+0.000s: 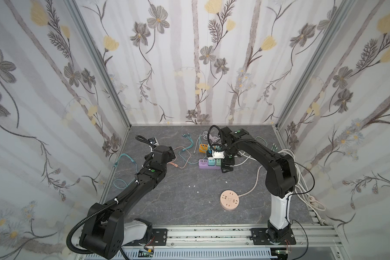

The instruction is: Insert the plug

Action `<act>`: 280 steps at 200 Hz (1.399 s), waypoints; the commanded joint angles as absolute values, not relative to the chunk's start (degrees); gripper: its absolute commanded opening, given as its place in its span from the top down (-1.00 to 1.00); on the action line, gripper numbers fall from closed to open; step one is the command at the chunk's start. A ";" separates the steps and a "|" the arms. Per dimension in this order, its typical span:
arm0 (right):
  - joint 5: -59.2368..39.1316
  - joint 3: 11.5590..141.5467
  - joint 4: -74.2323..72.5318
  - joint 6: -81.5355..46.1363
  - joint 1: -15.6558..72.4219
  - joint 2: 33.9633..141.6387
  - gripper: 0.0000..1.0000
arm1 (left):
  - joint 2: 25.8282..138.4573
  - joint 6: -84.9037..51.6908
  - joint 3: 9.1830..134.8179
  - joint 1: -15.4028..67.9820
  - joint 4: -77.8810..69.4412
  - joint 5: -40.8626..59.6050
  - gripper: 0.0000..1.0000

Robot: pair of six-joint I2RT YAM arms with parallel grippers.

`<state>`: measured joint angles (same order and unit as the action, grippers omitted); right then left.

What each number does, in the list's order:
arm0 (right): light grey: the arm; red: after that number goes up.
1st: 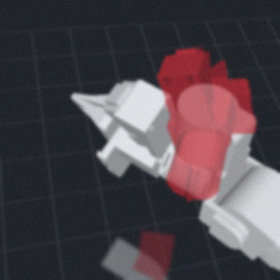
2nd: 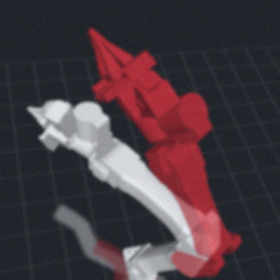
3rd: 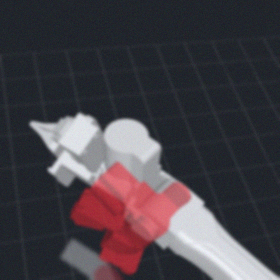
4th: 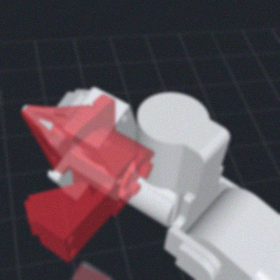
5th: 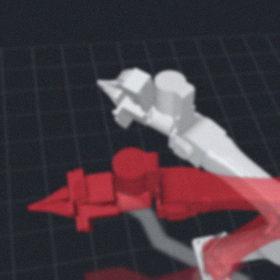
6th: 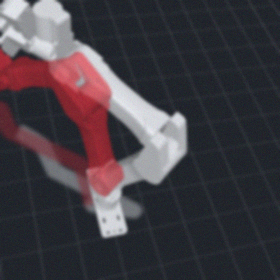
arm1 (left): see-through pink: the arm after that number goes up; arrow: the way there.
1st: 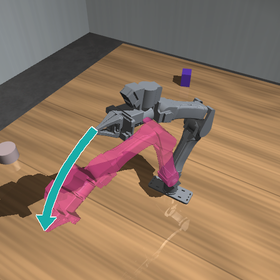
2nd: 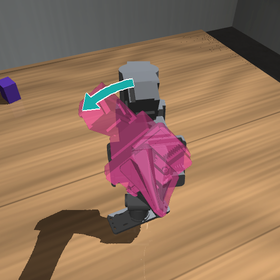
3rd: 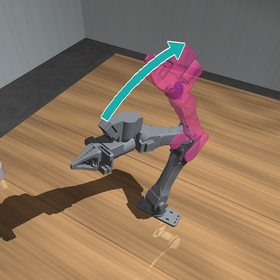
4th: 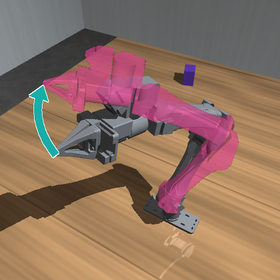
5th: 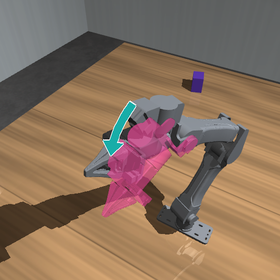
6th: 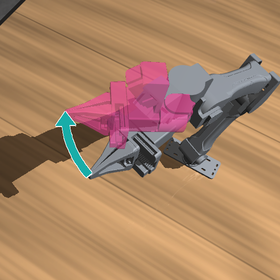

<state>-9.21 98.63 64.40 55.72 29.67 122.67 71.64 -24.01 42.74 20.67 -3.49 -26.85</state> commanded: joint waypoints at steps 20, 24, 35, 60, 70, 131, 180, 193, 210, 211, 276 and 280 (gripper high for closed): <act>-12.37 92.74 65.27 53.84 29.83 119.41 -0.98 | 71.12 -24.17 43.04 20.57 -4.35 -25.21 -1.00; -12.68 92.24 65.45 53.42 29.80 119.24 -0.99 | 70.98 -24.15 42.98 20.57 -4.44 -24.85 -1.00; -13.67 90.69 65.39 52.30 29.80 118.24 -0.98 | 70.63 -24.16 42.73 20.57 -4.24 -24.16 -1.00; -15.53 84.58 58.99 44.70 30.05 112.13 -0.98 | 70.05 -24.85 42.36 20.57 -2.99 -22.47 -1.00; -15.84 81.08 54.78 40.31 30.31 108.57 -0.99 | 70.03 -25.52 42.36 20.57 -2.28 -22.38 -1.00; 0.04 63.41 34.13 2.51 30.74 84.62 -0.99 | 69.22 -27.15 42.45 20.58 0.11 -21.82 -1.00; 11.86 50.20 29.29 -24.40 27.44 65.23 -0.99 | 68.73 -28.68 42.18 20.57 0.74 -18.20 -1.00; 11.74 44.51 25.23 -32.59 26.58 59.63 -0.99 | 68.73 -29.17 41.88 20.57 1.17 -17.50 -1.00; 4.08 36.19 17.95 -39.10 24.52 52.68 -0.99 | 68.25 -29.55 41.32 20.62 1.66 -16.89 -1.00; 3.31 35.67 17.28 -39.28 24.34 52.35 -0.99 | 68.18 -29.58 41.22 20.59 1.67 -16.88 -1.00; -7.84 23.64 19.98 -58.57 21.14 42.88 -0.99 | 65.66 -30.11 39.42 20.61 3.06 -17.88 -1.00; -9.53 22.82 19.00 -58.78 20.78 42.41 -0.99 | 65.65 -30.14 39.37 20.58 3.04 -17.78 -1.00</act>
